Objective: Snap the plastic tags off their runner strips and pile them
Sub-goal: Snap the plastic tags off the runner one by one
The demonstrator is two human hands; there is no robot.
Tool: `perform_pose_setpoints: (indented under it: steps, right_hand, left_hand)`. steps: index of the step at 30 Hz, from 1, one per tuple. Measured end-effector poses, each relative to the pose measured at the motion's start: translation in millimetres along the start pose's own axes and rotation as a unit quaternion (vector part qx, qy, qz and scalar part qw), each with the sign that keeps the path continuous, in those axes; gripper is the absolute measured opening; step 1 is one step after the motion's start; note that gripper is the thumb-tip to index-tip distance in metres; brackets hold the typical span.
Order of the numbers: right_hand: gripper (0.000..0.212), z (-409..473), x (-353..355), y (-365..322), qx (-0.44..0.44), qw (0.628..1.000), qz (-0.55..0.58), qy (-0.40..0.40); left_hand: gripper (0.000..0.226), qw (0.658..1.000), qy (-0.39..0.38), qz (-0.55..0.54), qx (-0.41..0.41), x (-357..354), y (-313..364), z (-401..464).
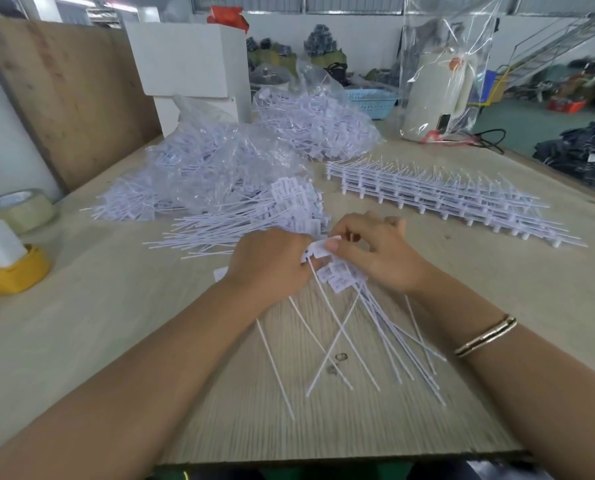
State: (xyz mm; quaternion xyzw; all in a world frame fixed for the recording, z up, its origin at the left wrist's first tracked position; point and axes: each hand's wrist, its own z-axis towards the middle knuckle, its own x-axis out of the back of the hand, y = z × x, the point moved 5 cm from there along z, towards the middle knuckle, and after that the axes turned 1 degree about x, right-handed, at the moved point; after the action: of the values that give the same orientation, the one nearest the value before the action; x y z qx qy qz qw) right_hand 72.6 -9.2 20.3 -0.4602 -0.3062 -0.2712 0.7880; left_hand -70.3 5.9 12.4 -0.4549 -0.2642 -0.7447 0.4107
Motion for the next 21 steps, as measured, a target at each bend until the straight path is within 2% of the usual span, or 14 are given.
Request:
perform_pose_setpoints:
  steps: [4, 7, 9, 12, 15, 17, 18, 21]
  right_hand:
    - [0.023, -1.2, -7.6, -9.4, 0.055, 0.997, 0.040, -0.033]
    - [0.016, -0.1, -7.1, -10.7, 0.075, 0.997, 0.009, -0.027]
    - [0.012, -1.8, -6.2, -10.9, 0.107, 0.994, -0.010, -0.003]
    - [0.012, -4.5, -5.8, -16.9, 0.134, 0.990, -0.023, 0.034]
    - [0.015, -1.9, 2.8, -17.9, 0.110, 0.983, 0.099, 0.110]
    - [0.016, -2.0, 12.2, -13.6, 0.096, 0.973, 0.159, 0.134]
    - [0.013, -2.0, 14.3, -10.8, 0.092, 0.977, 0.141, 0.132]
    - [0.014, 2.2, 9.2, 9.1, 0.042, 0.995, -0.026, 0.082]
  left_hand:
    - [0.026, 0.999, 0.026, 0.025, -0.029, 5.3, 8.9, -0.2]
    - [0.023, 1.000, -0.008, 0.007, -0.003, -0.6, 5.0, 0.8]
    - [0.034, 0.994, -0.067, -0.082, 0.038, -9.7, -0.8, 0.0]
    - [0.039, 0.965, -0.120, -0.229, 0.047, -16.8, -1.0, 1.9]
    - [0.044, 0.918, -0.114, -0.372, 0.074, -15.9, -5.5, 3.9]
    - [0.046, 0.934, -0.089, -0.338, 0.079, -13.8, -13.5, 4.5]
    - [0.044, 0.951, -0.078, -0.289, 0.076, -13.2, -17.2, 4.3]
    - [0.027, 0.980, -0.052, -0.178, 0.072, -10.8, -23.4, 2.2]
